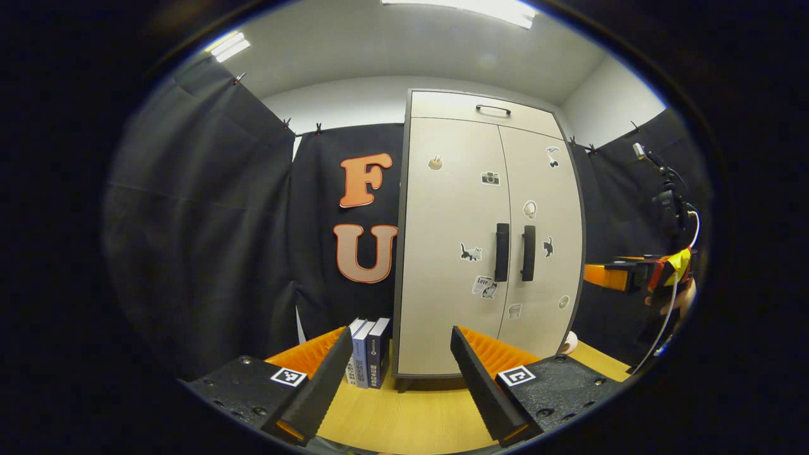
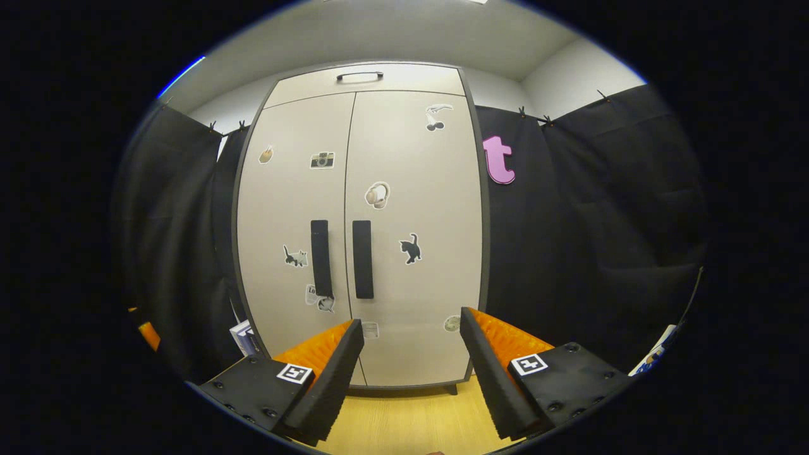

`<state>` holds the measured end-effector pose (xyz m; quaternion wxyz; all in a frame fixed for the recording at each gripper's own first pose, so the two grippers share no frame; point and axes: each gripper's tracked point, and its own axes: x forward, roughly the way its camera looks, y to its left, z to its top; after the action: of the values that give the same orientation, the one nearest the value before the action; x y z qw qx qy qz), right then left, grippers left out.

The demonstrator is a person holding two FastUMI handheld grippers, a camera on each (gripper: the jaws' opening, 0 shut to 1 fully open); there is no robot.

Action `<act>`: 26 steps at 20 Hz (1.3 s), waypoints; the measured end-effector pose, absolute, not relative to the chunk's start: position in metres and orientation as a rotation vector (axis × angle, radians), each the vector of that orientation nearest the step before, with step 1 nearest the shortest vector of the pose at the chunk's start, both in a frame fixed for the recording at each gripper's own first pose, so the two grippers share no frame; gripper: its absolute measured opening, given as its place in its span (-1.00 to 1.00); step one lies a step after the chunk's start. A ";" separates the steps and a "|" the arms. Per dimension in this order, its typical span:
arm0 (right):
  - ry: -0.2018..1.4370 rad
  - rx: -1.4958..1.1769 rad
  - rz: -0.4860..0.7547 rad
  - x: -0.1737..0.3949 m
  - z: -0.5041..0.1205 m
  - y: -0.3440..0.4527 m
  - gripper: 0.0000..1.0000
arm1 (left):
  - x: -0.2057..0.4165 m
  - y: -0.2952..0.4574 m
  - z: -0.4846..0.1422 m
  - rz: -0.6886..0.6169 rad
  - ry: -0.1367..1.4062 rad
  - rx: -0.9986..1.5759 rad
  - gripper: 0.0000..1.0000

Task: Open the right door of the double-door shoe cabinet with the right hand, and open the left door with the left hand.

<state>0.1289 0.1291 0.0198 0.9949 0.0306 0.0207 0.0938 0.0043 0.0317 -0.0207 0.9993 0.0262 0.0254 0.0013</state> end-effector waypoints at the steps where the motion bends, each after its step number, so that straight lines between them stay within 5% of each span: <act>1: 0.041 0.072 0.197 0.141 0.025 0.138 0.97 | 0.004 0.034 -0.022 0.006 0.052 0.056 0.89; 8: 0.052 0.102 0.217 0.221 0.039 0.190 0.96 | 0.007 0.057 -0.029 0.045 0.065 0.062 0.90; 9: 0.066 0.117 0.219 0.232 0.037 0.195 0.80 | 0.008 0.061 -0.030 0.053 0.066 0.062 0.89; 14: 0.118 0.172 0.212 0.277 0.031 0.206 0.92 | 0.011 0.081 -0.033 0.090 0.074 0.063 0.89; 15: 0.116 0.177 0.214 0.283 0.033 0.207 0.45 | 0.011 0.084 -0.033 0.097 0.076 0.064 0.89; 16: 0.118 0.176 0.218 0.288 0.033 0.210 0.63 | 0.012 0.087 -0.034 0.103 0.078 0.066 0.89; 19: 0.133 0.166 0.242 0.296 0.030 0.221 0.44 | 0.014 0.093 -0.038 0.118 0.084 0.066 0.89; 20: 0.138 0.155 0.244 0.298 0.028 0.222 0.17 | 0.014 0.094 -0.039 0.121 0.088 0.066 0.89; 21: 0.140 0.147 0.249 0.299 0.028 0.225 0.28 | 0.015 0.095 -0.040 0.124 0.091 0.065 0.89; 22: 0.147 0.142 0.251 0.299 0.025 0.227 0.04 | 0.015 0.095 -0.040 0.126 0.093 0.062 0.89; 26: 0.139 0.095 0.252 0.299 0.020 0.226 -0.23 | 0.014 0.095 -0.042 0.129 0.097 0.064 0.89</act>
<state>0.2992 0.2255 0.0203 0.9885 0.0472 0.0692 0.1256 0.0141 0.0946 -0.0417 0.9962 0.0321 0.0485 0.0644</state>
